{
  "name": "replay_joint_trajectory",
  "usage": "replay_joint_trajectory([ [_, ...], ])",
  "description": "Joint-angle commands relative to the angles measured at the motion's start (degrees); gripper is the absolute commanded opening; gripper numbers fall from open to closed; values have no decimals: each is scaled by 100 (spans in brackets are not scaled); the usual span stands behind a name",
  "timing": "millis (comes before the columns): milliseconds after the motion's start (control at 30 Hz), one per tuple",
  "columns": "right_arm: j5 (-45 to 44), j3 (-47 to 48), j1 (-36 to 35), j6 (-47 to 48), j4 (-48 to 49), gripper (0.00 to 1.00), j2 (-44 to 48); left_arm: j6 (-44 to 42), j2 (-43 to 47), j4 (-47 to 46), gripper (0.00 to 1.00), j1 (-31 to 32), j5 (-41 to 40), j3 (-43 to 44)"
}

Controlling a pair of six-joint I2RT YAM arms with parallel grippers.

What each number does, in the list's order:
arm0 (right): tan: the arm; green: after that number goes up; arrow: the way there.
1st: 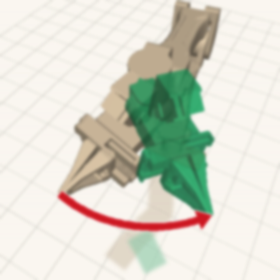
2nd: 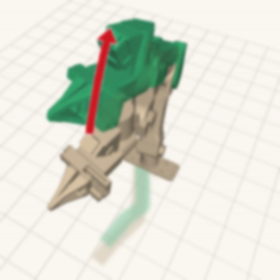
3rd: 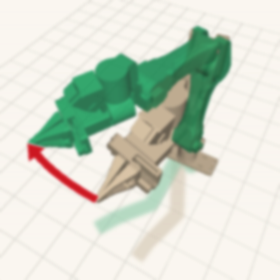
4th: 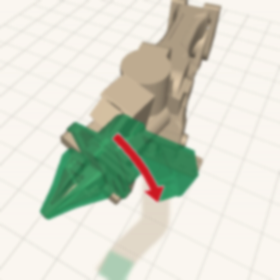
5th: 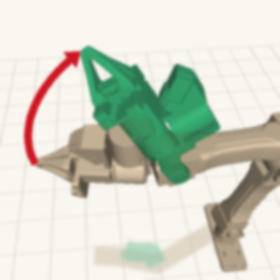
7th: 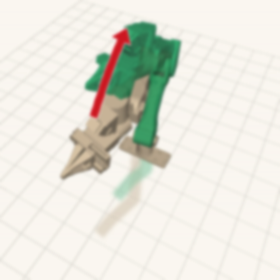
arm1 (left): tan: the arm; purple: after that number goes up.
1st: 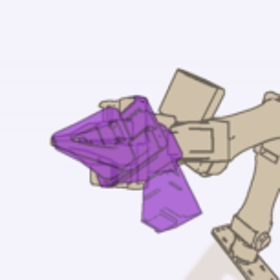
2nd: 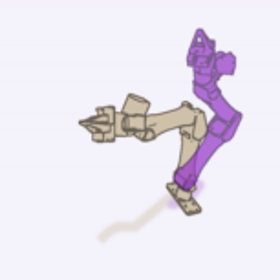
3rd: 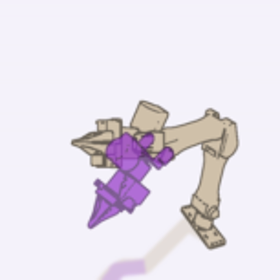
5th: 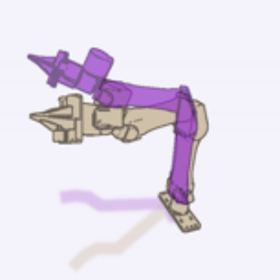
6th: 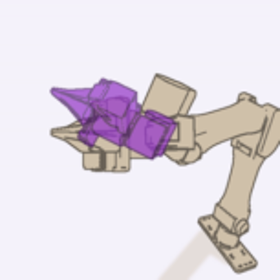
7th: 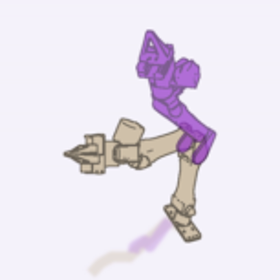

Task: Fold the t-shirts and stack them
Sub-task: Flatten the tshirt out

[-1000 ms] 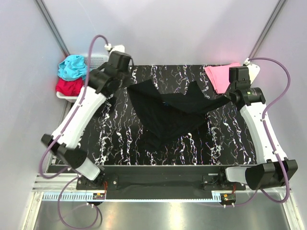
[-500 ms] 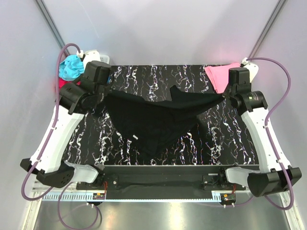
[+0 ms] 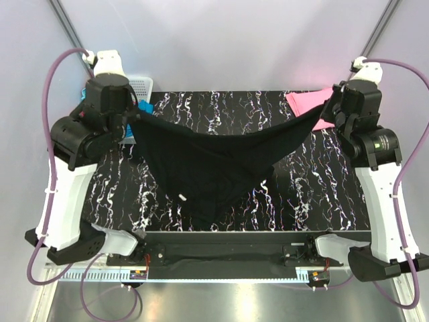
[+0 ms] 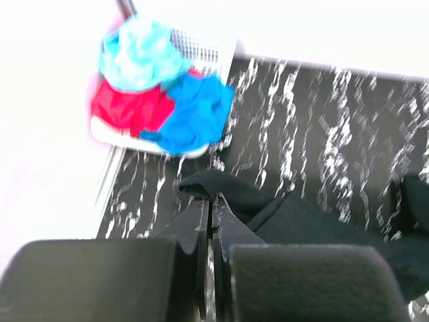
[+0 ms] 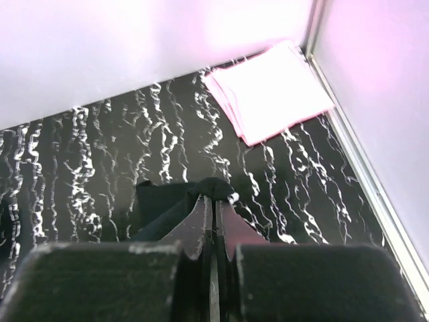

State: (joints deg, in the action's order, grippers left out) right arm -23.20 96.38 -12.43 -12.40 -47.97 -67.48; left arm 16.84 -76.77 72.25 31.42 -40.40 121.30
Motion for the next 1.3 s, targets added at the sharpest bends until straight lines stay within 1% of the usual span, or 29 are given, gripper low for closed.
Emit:
replay_joint_trajectory([
  [0,333,581,-84,300,103,0,-273,-471,-354,-334,0,13,-223,815],
  [67,395,820,-111,344,129,0,-405,-471,-531,-343,0,22,-153,1219],
  [100,413,995,-120,405,217,0,-432,-480,-671,-386,0,40,-83,1560],
  [167,465,1172,-155,458,244,0,-450,-532,-725,-492,0,188,-20,1800],
  [333,553,1506,-181,537,261,0,-354,-884,-488,-1230,0,654,-441,1766],
  [400,606,1516,-190,537,261,0,-266,-954,-234,-1545,0,707,-591,1504],
  [433,589,1455,-190,537,261,0,-187,-981,-137,-1625,0,742,-870,1328],
  [467,510,1367,-190,529,253,0,-4,-998,81,-1739,0,760,-1090,918],
  [500,440,1131,-181,528,235,0,94,-1007,188,-1775,0,787,-1354,696],
  [533,326,998,-181,537,218,0,217,-1033,311,-1819,0,830,-1939,459],
  [567,107,893,-190,598,191,0,444,-1051,503,-1863,0,848,-2302,47],
  [633,-157,716,-190,660,112,0,709,-1130,680,-1969,0,909,-3074,-228],
  [667,-272,707,-190,730,86,0,771,-1165,812,-2030,0,945,-3296,-351],
  [767,-203,996,-181,783,-116,0,816,-1577,936,-2451,0,1164,-3693,-326],
  [800,-202,1249,-181,783,-195,0,816,-2005,936,-2844,0,1252,-3755,-291],
  [867,-71,1558,-181,792,-292,0,746,-2551,866,-3337,0,1577,-3983,-177],
  [900,-10,1855,-181,801,-345,0,728,-3041,805,-3792,0,1682,-4028,-124],
  [1000,201,2209,-181,801,-389,0,736,-3659,559,-4271,0,2217,-4168,87],
  [1067,324,2245,-190,775,-389,0,807,-3933,401,-4481,0,2403,-4282,183],
  [1100,351,2228,-181,748,-415,0,816,-4334,348,-4857,0,2491,-4335,193],
  [1133,360,2193,-181,739,-424,0,816,-4538,312,-5095,0,2596,-4379,184],
  [1167,351,2140,-181,722,-415,0,807,-4749,269,-5681,0,2632,-4423,71],
  [1200,360,1931,-181,696,-372,0,790,-5387,285,-6217,0,2632,-4441,-96],
  [1233,369,1772,-181,669,-319,0,781,-5932,303,-6997,0,2632,-4485,-376],
  [1267,369,1570,-181,643,-249,0,720,-6547,277,-8606,0,2632,-4503,-927],
])
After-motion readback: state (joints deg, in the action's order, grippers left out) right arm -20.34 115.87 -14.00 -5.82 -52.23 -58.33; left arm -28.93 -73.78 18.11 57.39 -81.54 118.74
